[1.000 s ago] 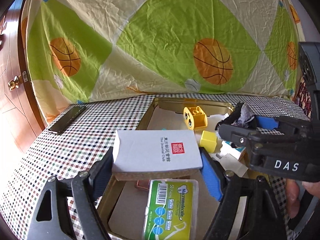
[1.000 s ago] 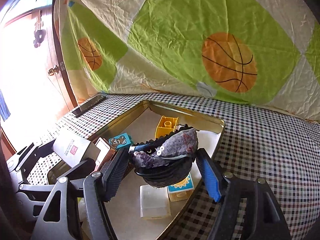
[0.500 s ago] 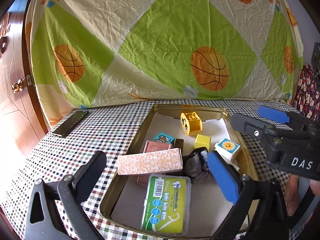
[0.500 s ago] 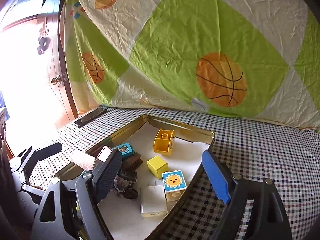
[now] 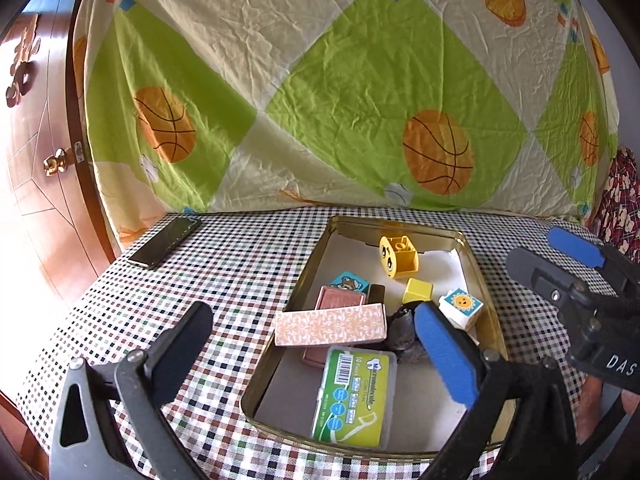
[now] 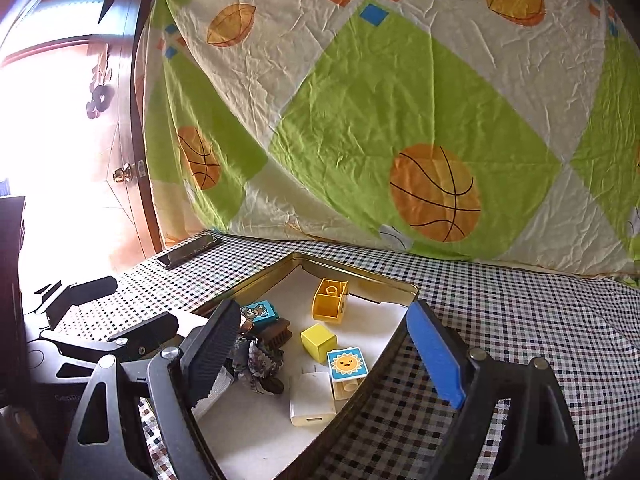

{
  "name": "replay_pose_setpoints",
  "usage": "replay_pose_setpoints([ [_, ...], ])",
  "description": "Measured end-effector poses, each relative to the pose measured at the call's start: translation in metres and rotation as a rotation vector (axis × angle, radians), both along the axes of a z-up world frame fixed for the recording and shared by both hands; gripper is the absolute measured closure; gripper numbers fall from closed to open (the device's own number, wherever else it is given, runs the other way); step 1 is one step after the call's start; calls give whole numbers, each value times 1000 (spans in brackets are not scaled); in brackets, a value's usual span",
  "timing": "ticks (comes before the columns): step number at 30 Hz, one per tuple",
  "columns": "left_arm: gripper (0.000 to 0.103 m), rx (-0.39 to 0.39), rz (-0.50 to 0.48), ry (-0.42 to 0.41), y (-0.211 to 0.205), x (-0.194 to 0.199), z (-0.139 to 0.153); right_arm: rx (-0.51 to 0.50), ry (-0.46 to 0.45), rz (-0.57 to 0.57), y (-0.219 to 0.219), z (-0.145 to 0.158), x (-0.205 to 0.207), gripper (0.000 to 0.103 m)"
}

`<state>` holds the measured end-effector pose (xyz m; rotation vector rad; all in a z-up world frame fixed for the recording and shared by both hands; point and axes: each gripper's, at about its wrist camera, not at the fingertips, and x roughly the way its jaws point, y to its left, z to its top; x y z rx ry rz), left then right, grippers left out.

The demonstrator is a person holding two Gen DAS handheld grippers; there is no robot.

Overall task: Organize rigid objects
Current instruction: 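Withdraw both open tools up from the gold tin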

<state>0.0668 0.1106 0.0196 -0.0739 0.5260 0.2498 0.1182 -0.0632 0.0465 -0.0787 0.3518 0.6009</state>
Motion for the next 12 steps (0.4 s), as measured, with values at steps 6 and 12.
replay_pose_setpoints([
  [6,0,22,10,-13,-6,-2,-6,-16,-36,14,2,0,-11,16],
  [12,1,29,3,-22,-11,-4,-7,-29,-50,20,1,-2,-17,16],
])
